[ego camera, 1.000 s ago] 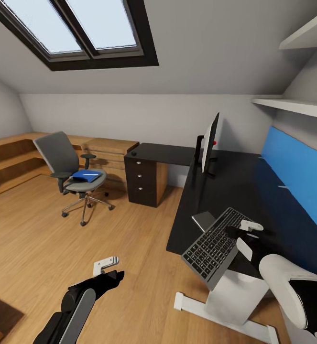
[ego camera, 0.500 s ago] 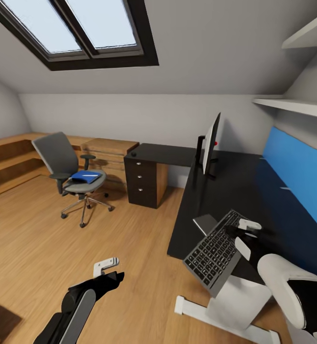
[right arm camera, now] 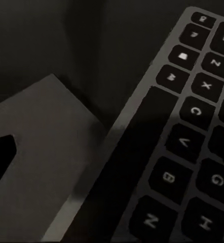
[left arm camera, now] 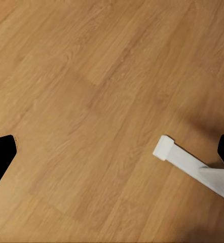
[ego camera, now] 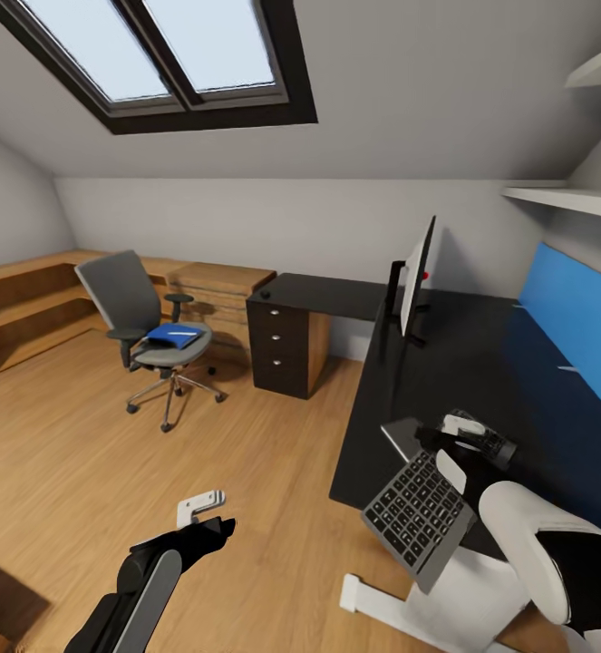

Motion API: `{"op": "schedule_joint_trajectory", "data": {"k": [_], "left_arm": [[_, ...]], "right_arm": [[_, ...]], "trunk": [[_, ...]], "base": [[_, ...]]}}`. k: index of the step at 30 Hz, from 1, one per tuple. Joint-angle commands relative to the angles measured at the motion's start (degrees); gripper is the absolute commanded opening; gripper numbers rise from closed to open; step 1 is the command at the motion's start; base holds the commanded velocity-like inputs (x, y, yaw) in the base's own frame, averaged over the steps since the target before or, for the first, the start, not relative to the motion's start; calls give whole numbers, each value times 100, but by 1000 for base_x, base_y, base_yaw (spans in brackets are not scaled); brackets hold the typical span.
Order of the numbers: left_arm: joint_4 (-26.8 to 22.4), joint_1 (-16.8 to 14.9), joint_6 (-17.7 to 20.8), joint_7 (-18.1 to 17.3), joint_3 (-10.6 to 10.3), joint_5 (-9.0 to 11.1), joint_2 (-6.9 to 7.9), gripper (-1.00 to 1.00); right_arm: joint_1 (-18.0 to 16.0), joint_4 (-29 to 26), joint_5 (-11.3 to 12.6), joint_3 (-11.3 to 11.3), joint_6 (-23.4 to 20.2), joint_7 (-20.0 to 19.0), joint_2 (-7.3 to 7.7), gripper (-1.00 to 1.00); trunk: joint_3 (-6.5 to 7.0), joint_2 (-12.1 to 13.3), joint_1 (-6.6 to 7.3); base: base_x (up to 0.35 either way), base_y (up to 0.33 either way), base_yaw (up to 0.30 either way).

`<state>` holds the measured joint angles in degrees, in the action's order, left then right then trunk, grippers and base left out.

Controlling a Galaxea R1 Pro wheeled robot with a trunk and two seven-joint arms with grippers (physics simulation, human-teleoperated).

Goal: In the bedroom, organize the workspace by keeping the computer under the desk, ensuring the monitor is on the desk, placing the keyboard on the desk next to the monitor, placing the mouse on the desk next to the keyboard, moving the folder from the swivel chair onto the desk next to the mouse, stacking the notebook on top of the folder with the pen on top of the notebook, and positioning the swivel chair next to the desk.

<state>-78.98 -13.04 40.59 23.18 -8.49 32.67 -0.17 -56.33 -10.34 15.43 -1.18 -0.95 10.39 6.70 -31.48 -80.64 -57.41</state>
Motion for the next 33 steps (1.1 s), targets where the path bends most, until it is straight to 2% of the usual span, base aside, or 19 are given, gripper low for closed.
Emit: {"op": "schedule_joint_trajectory", "data": {"k": [1,19,28,33], "left_arm": [[-4,-5,11,56,-5,60,0,100],[-4,-5,11,55,-6,60,0,100],[-4,-5,11,56,-8,53,0,100],[-4,-5,11,56,-11,55,0,100]], "right_arm": [[-1,-7,40,-15,-10,16,-1,100],[-1,-3,39,-14,-10,2,-5,100],[-1,4,24,-14,-3,-17,-2,100],[-1,7,-27,-19,-2,-23,-2,100]], "trunk": [[-6,-3,0],[-6,-3,0],[-6,-3,0],[-6,-3,0]], "base": [[6,0,244],[5,0,261],[193,0,61],[50,0,6]]}}
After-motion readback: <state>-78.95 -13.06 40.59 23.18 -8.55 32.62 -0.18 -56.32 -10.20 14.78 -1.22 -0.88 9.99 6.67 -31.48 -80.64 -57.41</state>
